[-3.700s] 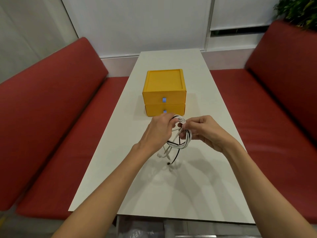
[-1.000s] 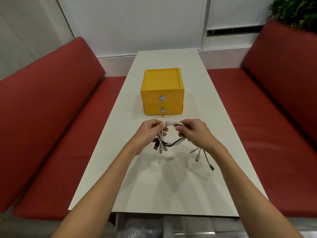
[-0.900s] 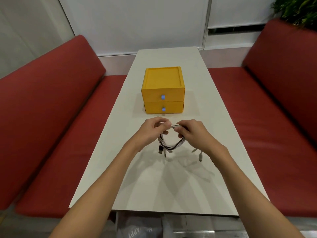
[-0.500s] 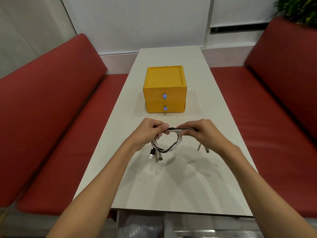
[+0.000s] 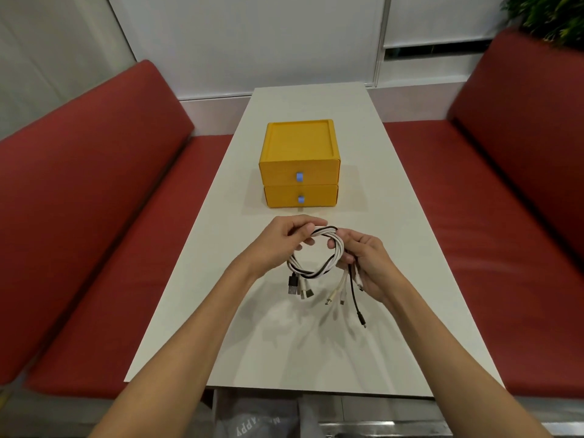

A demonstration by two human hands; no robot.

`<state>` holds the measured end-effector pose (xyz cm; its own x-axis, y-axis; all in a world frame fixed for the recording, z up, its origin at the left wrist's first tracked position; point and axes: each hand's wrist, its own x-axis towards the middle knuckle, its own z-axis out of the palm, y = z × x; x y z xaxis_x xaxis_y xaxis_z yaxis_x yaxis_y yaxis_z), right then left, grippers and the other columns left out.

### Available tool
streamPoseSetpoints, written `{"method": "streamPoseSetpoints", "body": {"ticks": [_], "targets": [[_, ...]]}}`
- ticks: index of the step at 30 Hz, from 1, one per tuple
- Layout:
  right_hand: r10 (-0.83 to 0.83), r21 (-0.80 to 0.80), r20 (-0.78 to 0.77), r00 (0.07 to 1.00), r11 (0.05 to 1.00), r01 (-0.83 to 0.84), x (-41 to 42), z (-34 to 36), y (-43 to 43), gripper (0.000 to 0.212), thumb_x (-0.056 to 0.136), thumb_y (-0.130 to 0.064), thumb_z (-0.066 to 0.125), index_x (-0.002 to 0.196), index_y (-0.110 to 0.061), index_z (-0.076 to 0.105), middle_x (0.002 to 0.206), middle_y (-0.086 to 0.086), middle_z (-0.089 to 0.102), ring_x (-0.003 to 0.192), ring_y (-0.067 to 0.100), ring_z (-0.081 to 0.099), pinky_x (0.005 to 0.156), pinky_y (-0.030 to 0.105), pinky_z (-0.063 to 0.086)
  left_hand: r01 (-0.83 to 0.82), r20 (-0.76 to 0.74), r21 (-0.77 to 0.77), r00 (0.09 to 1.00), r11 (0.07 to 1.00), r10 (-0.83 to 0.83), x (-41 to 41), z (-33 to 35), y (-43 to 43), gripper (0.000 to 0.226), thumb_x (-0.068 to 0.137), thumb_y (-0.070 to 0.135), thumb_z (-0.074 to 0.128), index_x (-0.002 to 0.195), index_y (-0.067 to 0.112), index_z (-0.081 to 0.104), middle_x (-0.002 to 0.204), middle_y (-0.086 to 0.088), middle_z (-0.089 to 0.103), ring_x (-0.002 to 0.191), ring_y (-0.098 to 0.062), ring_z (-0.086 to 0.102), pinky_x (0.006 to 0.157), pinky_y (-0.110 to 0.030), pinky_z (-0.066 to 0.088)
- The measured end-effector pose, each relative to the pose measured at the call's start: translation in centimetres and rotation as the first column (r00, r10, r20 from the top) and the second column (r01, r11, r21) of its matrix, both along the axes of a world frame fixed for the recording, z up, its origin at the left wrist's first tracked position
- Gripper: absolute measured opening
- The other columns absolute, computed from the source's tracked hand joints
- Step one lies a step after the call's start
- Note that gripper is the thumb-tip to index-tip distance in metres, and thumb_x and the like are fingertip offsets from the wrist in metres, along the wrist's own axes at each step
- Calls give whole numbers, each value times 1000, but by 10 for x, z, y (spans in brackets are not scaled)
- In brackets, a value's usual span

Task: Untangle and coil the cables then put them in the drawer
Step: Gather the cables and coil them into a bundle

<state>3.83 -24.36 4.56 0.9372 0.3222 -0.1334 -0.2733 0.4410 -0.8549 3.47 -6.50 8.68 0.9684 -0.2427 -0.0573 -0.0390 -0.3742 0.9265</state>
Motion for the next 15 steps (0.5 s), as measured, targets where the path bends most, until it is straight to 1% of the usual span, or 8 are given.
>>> {"method": "streamPoseSetpoints", "body": {"ticks": [1, 2, 3, 4, 6, 8, 12, 15], "targets": [[2, -12, 4, 1000, 1000, -2, -1, 0, 0, 20, 97, -7, 47, 92, 6, 61, 64, 2, 64, 42, 5, 31, 50, 20, 31, 49, 24, 82, 998, 995, -52, 1, 2, -1, 28, 99, 25, 51, 124, 21, 64, 107, 12, 70, 94, 0, 63, 81, -12, 46], [4, -26, 11, 1000, 1000, -4, -1, 1, 0, 20, 97, -8, 47, 90, 5, 61, 63, 1, 64, 42, 5, 31, 52, 22, 31, 82, 54, 141, 994, 987, -90, 2, 4, -2, 30, 97, 27, 53, 126, 23, 62, 114, 10, 68, 102, 0, 62, 88, -12, 45], [8, -39, 20, 1000, 999, -7, 0, 2, 0, 21, 97, -8, 47, 88, 5, 61, 61, 0, 63, 42, 5, 31, 53, 23, 30, 90, 91, 181, 990, 979, -108, 2, 6, -3, 32, 96, 27, 56, 127, 24, 62, 113, 8, 69, 101, 1, 63, 88, -11, 45], [11, -50, 27, 1000, 999, -10, 0, 3, 0, 22, 97, -8, 46, 86, 4, 61, 58, -2, 62, 41, 5, 30, 55, 25, 29, 79, 126, 197, 986, 977, -105, 2, 7, -5, 31, 94, 25, 59, 125, 24, 64, 107, 7, 71, 92, 0, 64, 84, -12, 46], [14, -52, 29, 999, 999, -13, 0, 5, 0, 22, 97, -8, 46, 86, 4, 60, 56, -3, 61, 41, 5, 31, 58, 27, 27, 45, 160, 144, 985, 989, -68, 2, 5, -7, 28, 91, 20, 63, 119, 21, 68, 95, 5, 73, 74, -3, 64, 75, -18, 50], [22, -48, 21, 1000, 999, -21, 1, 5, 0, 23, 97, -9, 46, 85, 4, 62, 59, 0, 62, 41, 5, 32, 58, 28, 28, 11, 165, 68, 986, 998, -22, 2, 2, -7, 24, 91, 16, 63, 113, 18, 71, 90, 0, 73, 67, -5, 61, 71, -21, 51], [53, 30, -27, 998, 998, -53, 3, 5, 4, 28, 99, -5, 40, 85, -3, 64, 64, 3, 55, 41, 7, 33, 53, 22, 37, -55, 147, -118, 987, 992, 72, 2, -3, -12, 19, 92, 13, 62, 108, 15, 72, 89, -3, 72, 70, -7, 59, 72, -19, 50], [88, 169, -76, 993, 983, -75, 5, 7, 7, 27, 99, -14, 41, 83, -8, 61, 64, 1, 50, 42, 6, 33, 47, 19, 39, -94, 150, -244, 980, 965, 134, 2, -6, -17, 18, 91, 14, 63, 107, 14, 71, 91, 0, 72, 75, -9, 60, 76, -21, 51]]}}
